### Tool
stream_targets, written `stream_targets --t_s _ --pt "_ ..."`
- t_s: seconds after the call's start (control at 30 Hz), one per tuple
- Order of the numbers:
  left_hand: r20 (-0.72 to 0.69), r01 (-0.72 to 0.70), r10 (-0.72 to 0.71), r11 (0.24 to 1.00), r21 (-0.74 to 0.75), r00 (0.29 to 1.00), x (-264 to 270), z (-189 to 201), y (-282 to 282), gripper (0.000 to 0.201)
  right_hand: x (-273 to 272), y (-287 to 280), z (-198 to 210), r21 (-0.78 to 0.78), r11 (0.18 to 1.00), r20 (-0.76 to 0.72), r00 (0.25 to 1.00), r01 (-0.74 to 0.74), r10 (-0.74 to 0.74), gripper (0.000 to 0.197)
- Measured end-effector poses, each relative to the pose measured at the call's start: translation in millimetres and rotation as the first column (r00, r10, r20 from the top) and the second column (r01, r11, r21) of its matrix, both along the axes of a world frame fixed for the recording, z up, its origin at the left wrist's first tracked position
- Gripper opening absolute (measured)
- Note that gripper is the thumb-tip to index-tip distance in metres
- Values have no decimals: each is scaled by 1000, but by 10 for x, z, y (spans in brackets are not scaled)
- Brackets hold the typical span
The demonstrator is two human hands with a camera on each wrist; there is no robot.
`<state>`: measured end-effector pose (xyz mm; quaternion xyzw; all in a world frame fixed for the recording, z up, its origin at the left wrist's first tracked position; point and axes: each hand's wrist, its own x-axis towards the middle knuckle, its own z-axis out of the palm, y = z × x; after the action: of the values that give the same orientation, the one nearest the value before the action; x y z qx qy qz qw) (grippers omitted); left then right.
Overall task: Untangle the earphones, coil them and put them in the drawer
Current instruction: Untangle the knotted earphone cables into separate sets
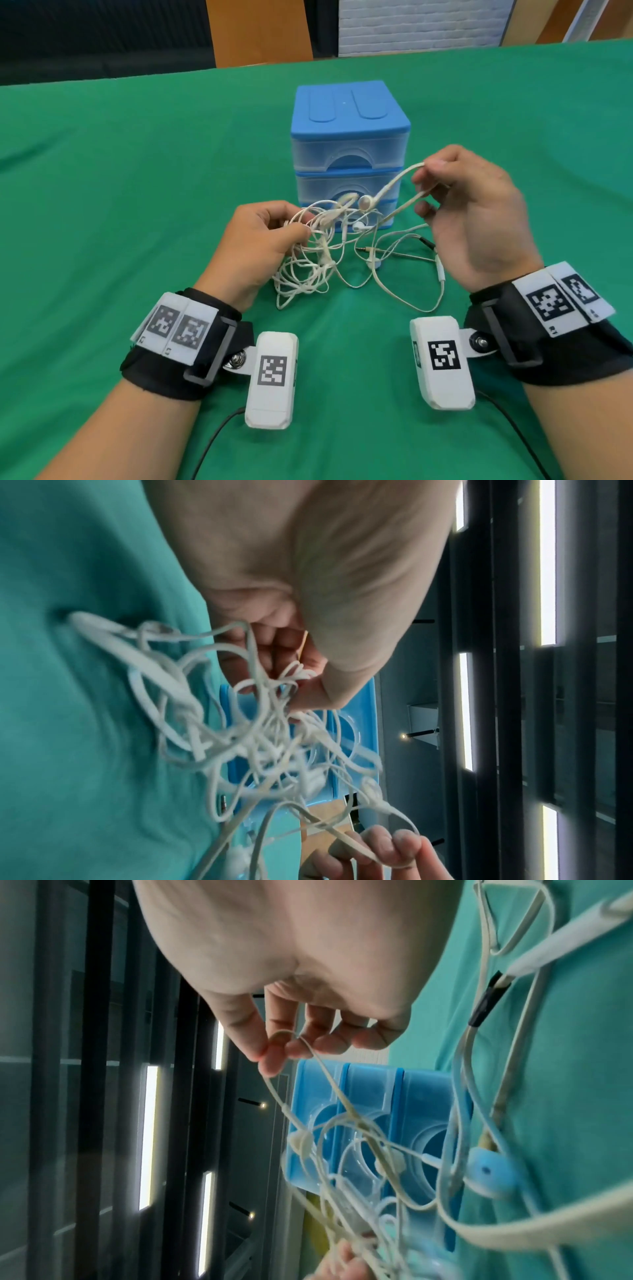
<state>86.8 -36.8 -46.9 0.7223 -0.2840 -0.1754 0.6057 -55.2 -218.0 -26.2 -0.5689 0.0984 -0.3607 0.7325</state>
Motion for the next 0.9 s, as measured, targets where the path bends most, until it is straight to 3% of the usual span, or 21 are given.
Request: stream_targets --t_s 0.13,0.27,0.37,0.47,0.53,0.63,0.73,0.9 --pt "-20 -7 7 1000 6 1000 -1 -7 2 21 -71 -92 20 156 971 92 981 -182 169 18" --pt "-85 -12 10 1000 -26 996 -7 10 -1 15 -92 -135 28 166 973 81 986 -160 149 17" --pt "-103 9 -12 999 -33 995 -27 40 -1 19 -57 -117 1 9 997 -104 991 -79 80 22" --pt "-119 29 -34 999 -40 992 -40 55 -3 22 -8 -55 -43 -271 962 -367 927 -34 -71 29" --pt "-147 29 -38 998 -62 988 -48 64 -3 20 11 -46 -76 -317 947 -444 889 -43 -108 24" --pt "-199 26 -46 995 -99 979 -63 79 -5 17 19 -101 -127 -402 916 -451 868 9 -207 8" --pt "-230 27 -56 991 -129 972 -63 82 -3 12 24 -153 -175 -484 873 -405 869 58 -283 13" --pt "-258 51 -101 980 -193 961 -71 101 -3 5 0 -90 -107 -523 853 -265 949 6 -169 14"
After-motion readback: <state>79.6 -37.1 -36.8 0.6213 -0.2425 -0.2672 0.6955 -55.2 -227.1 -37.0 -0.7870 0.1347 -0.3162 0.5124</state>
